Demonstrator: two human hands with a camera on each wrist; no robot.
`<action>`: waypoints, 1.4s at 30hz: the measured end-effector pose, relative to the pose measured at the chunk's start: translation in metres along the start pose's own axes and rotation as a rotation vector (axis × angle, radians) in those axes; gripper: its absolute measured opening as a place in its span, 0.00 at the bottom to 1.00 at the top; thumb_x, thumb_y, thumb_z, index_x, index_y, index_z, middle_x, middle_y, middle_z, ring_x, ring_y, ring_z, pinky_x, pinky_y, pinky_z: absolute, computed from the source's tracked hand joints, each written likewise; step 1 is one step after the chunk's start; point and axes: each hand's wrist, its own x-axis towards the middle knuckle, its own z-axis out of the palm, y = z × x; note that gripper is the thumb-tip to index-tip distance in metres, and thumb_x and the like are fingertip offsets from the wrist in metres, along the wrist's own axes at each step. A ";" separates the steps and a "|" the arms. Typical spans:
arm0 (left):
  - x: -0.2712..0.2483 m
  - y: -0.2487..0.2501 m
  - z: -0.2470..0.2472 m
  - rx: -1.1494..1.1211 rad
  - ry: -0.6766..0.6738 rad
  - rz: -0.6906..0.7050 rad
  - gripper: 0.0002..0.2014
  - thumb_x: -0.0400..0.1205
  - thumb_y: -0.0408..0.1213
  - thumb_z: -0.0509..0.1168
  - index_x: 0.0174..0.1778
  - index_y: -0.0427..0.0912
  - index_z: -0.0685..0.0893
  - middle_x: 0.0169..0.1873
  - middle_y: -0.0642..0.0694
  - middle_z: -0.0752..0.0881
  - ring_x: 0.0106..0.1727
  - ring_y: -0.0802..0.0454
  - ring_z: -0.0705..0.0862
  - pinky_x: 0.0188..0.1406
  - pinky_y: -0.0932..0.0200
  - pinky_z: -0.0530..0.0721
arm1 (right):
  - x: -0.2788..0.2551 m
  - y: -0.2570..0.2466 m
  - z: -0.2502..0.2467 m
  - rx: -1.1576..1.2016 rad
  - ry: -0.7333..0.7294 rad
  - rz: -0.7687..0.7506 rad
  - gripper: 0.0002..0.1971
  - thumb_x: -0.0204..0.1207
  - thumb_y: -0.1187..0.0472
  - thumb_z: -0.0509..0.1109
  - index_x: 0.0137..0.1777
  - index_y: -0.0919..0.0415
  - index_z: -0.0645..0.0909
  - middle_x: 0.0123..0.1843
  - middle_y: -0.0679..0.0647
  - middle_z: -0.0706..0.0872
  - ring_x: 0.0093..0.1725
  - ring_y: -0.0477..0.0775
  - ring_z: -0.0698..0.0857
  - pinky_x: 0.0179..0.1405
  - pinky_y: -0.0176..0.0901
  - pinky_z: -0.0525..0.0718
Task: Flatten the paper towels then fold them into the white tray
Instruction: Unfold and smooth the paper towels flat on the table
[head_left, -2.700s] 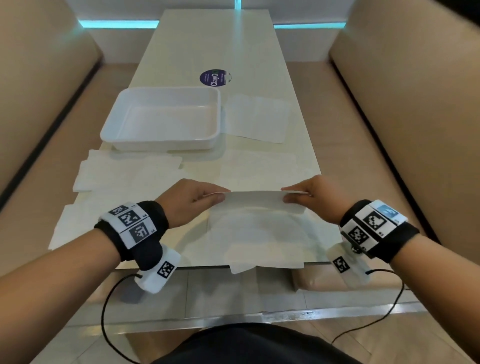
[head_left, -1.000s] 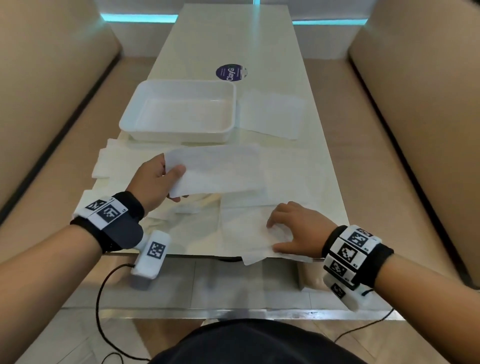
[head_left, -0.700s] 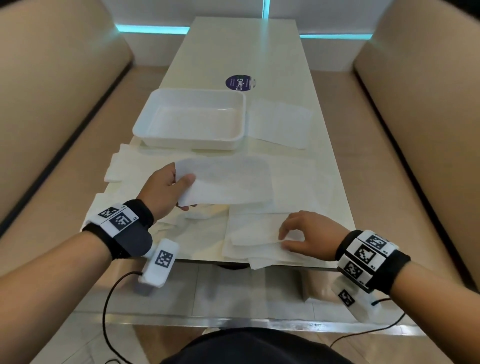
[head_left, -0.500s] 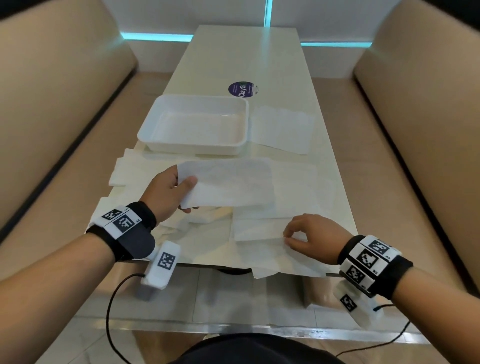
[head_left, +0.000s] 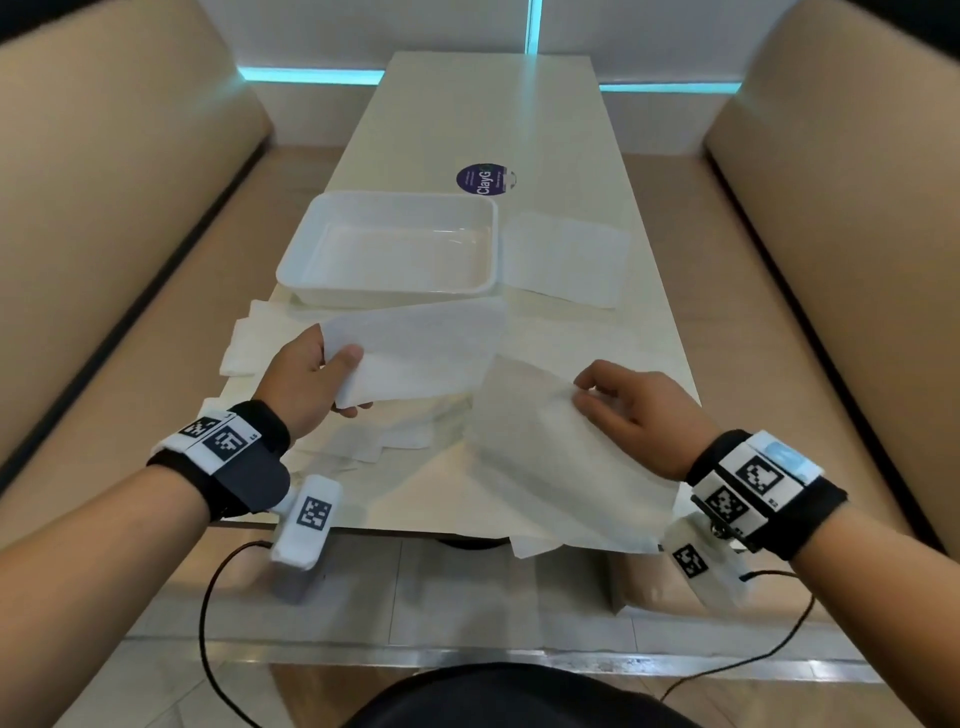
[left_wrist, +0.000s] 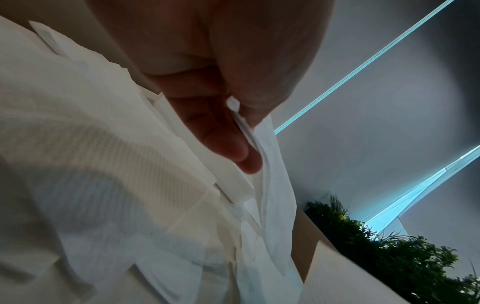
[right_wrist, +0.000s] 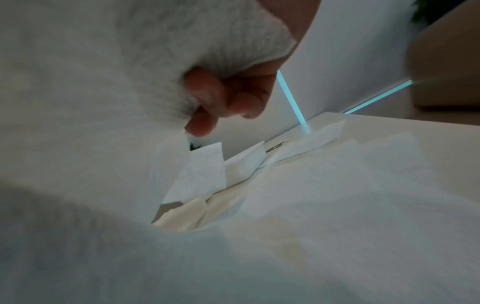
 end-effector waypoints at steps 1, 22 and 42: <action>0.001 -0.002 0.000 0.008 0.005 -0.005 0.10 0.88 0.39 0.59 0.63 0.46 0.77 0.48 0.46 0.88 0.30 0.50 0.89 0.24 0.59 0.84 | 0.004 0.003 -0.002 -0.023 0.005 0.025 0.07 0.82 0.49 0.61 0.52 0.49 0.79 0.36 0.50 0.85 0.35 0.51 0.81 0.36 0.43 0.77; 0.011 -0.053 -0.038 0.594 0.214 -0.222 0.27 0.80 0.41 0.69 0.72 0.39 0.67 0.63 0.33 0.80 0.61 0.32 0.80 0.60 0.42 0.77 | 0.006 0.028 0.031 -0.195 -0.092 0.174 0.13 0.79 0.55 0.66 0.63 0.49 0.76 0.48 0.41 0.81 0.49 0.49 0.80 0.48 0.41 0.76; -0.017 -0.004 0.055 0.836 -0.244 0.300 0.21 0.78 0.56 0.67 0.66 0.56 0.78 0.69 0.51 0.77 0.72 0.45 0.69 0.70 0.47 0.64 | -0.013 0.008 0.058 0.039 -0.242 0.265 0.36 0.68 0.55 0.78 0.74 0.49 0.64 0.51 0.46 0.79 0.48 0.48 0.79 0.53 0.41 0.79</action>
